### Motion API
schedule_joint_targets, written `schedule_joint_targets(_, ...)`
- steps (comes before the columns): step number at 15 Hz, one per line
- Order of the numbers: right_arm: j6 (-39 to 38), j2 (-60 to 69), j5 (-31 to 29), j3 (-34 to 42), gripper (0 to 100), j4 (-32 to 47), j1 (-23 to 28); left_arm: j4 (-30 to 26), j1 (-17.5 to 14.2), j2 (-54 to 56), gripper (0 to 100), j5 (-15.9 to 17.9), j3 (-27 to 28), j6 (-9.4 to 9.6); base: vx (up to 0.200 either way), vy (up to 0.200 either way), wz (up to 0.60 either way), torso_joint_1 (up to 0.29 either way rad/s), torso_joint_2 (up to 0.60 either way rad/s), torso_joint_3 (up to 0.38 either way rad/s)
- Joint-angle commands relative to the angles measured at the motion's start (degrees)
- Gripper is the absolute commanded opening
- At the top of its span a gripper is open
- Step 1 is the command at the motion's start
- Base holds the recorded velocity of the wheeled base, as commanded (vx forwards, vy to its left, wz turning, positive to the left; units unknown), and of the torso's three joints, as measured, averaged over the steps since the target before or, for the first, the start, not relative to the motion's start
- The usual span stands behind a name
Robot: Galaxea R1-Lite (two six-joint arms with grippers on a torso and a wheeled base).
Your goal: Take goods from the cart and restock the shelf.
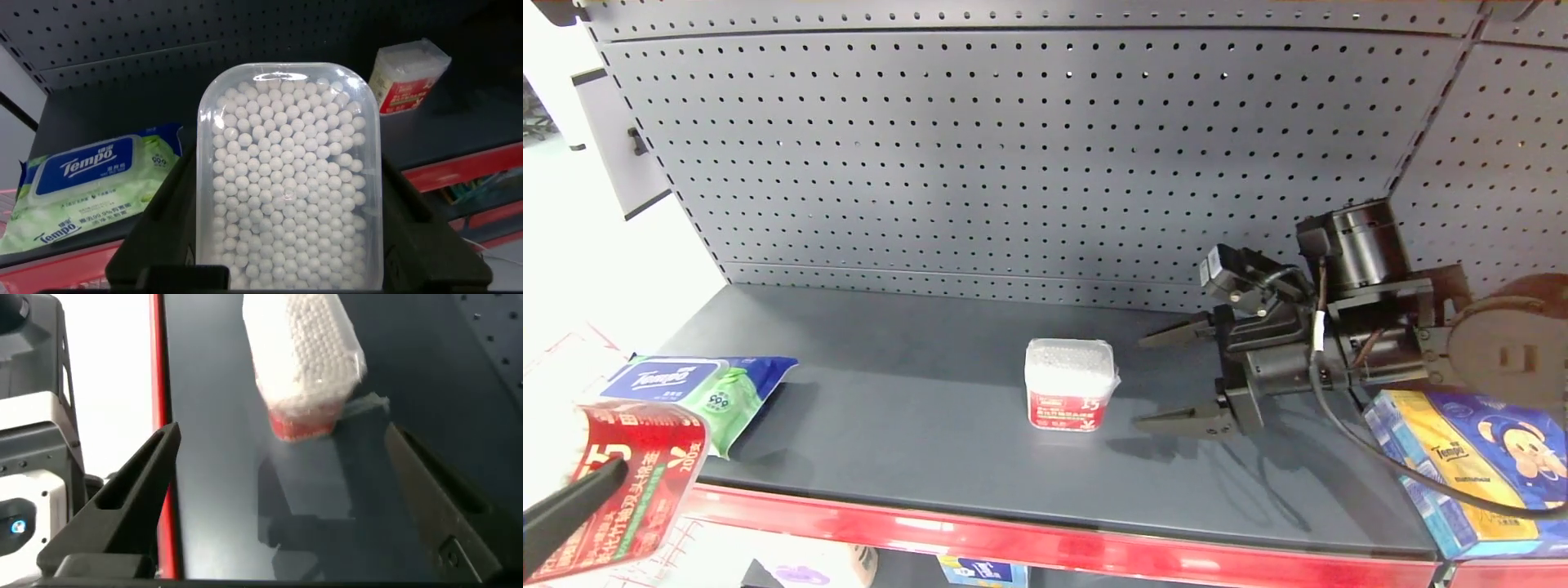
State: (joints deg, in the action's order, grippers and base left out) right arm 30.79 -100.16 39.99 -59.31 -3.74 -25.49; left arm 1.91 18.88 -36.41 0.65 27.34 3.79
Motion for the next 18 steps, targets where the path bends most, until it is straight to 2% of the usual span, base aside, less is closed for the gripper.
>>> schedule_joint_targets(1,0.06,-3.9,-0.08,-1.78,100,-0.04,-0.61,0.02,0.01,-0.68,0,-0.03,0.17,-0.01,0.0,0.0,0.0,0.0,0.0,0.0)
schedule_joint_targets(14,0.14,-11.81,-0.35,-6.96,100,-0.21,-0.96,0.02,0.01,-2.43,0,-0.03,1.13,-0.01,0.0,0.0,0.0,0.0,0.0,0.0)
schedule_joint_targets(18,-0.47,-13.92,-0.35,-9.77,100,-0.21,-2.55,0.02,0.01,-2.43,0,-0.03,1.22,-0.01,0.0,0.0,0.0,0.0,0.0,0.0)
